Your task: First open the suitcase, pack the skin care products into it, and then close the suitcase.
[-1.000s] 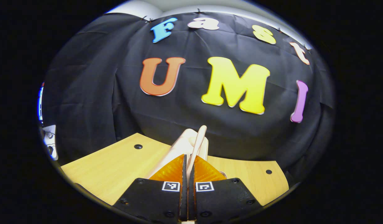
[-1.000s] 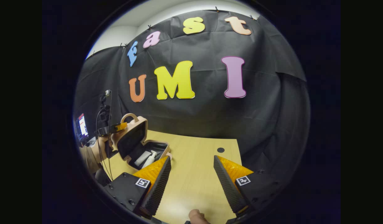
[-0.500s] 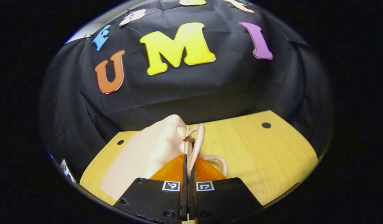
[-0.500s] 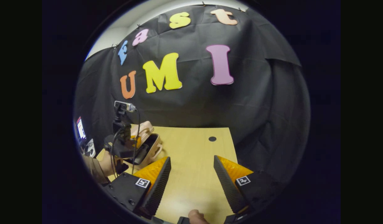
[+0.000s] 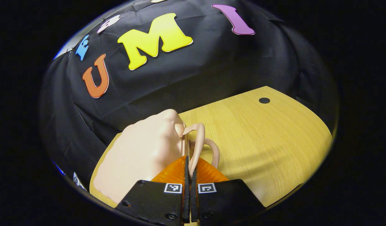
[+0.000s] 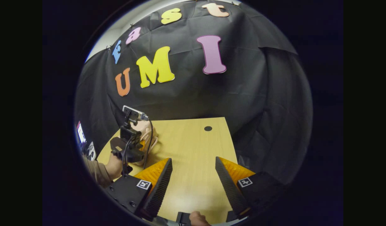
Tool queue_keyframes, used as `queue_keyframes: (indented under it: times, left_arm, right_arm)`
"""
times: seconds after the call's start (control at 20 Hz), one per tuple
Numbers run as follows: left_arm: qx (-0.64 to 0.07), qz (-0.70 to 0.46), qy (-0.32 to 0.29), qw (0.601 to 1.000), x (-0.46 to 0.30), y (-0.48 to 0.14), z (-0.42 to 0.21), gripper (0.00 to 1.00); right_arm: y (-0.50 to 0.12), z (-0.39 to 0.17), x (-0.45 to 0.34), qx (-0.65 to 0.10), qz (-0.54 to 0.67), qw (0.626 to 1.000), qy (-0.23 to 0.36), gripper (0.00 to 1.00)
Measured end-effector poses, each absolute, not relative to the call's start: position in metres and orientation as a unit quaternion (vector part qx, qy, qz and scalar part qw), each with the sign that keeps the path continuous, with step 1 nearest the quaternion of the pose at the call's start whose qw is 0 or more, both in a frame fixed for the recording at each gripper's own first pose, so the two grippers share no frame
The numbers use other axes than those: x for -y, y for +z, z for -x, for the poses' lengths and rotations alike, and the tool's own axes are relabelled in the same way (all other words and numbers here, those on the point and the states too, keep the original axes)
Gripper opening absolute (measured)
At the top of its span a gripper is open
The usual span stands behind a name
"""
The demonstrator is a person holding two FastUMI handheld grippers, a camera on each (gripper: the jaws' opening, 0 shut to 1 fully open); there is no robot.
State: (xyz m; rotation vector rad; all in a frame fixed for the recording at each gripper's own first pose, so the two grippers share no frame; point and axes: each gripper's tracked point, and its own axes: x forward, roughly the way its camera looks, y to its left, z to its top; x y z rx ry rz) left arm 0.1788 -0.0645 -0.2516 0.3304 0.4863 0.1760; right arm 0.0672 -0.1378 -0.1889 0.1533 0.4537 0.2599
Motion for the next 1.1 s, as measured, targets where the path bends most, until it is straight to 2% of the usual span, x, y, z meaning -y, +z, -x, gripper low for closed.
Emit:
queue_keyframes:
  times: [0.1, 0.2, 0.25, 0.3, 0.35, 0.4, 0.45, 0.5, 0.55, 0.6, 0.75, 0.9, 0.95, 1.0, 1.1]
  left_arm:
    - [-0.242, -0.173, 0.085, 0.951, 0.068, -0.25, -0.183, 0.06]
    - [-0.244, -0.164, 0.071, 0.953, 0.074, -0.253, -0.184, 0.17]
    - [-0.244, -0.153, 0.064, 0.956, 0.077, -0.252, -0.183, 0.29]
    - [-0.247, -0.133, 0.049, 0.959, 0.084, -0.253, -0.181, 0.34]
    - [-0.249, -0.114, 0.035, 0.961, 0.091, -0.251, -0.177, 0.49]
    - [-0.25, -0.104, 0.031, 0.962, 0.094, -0.244, -0.171, 0.57]
    - [-0.247, -0.101, 0.037, 0.963, 0.091, -0.233, -0.164, 0.71]
    - [-0.239, -0.096, 0.045, 0.965, 0.087, -0.22, -0.157, 0.78]
    - [-0.229, -0.085, 0.046, 0.969, 0.084, -0.204, -0.151, 0.89]
    - [-0.217, -0.068, 0.047, 0.973, 0.082, -0.187, -0.145, 0.91]
    - [-0.169, -0.011, 0.052, 0.984, 0.065, -0.124, -0.114, 0.98]
    - [-0.106, 0.0, 0.076, 0.991, 0.025, -0.057, -0.079, 0.98]
    - [-0.089, 0.002, 0.084, 0.992, 0.008, -0.041, -0.07, 0.98]
    - [-0.075, 0.007, 0.09, 0.993, -0.006, -0.025, -0.058, 0.98]
    - [-0.059, 0.018, 0.1, 0.993, -0.027, -0.001, -0.036, 0.98]
  right_arm:
    - [-0.187, -0.066, 0.138, -0.223, -0.072, 0.963, 0.129, 0.82]
    - [-0.182, -0.067, 0.137, -0.216, -0.07, 0.965, 0.131, 0.82]
    - [-0.178, -0.068, 0.136, -0.211, -0.068, 0.966, 0.131, 0.82]
    - [-0.175, -0.069, 0.135, -0.207, -0.068, 0.967, 0.134, 0.82]
    - [-0.17, -0.07, 0.132, -0.204, -0.069, 0.967, 0.136, 0.78]
    - [-0.165, -0.072, 0.13, -0.201, -0.068, 0.967, 0.138, 0.78]
    - [-0.159, -0.073, 0.127, -0.198, -0.066, 0.968, 0.141, 0.78]
    - [-0.152, -0.074, 0.124, -0.192, -0.063, 0.969, 0.144, 0.78]
    - [-0.14, -0.077, 0.122, -0.181, -0.056, 0.971, 0.144, 0.78]
    - [-0.129, -0.079, 0.12, -0.168, -0.048, 0.974, 0.142, 0.81]
    - [-0.089, -0.086, 0.103, -0.129, -0.026, 0.983, 0.126, 0.81]
    - [-0.045, -0.085, 0.066, -0.09, -0.035, 0.988, 0.121, 0.82]
    - [-0.033, -0.084, 0.053, -0.077, -0.038, 0.989, 0.121, 0.78]
    - [-0.021, -0.083, 0.04, -0.067, -0.039, 0.99, 0.121, 0.82]
    - [-0.008, -0.078, 0.01, -0.054, -0.041, 0.99, 0.126, 0.82]
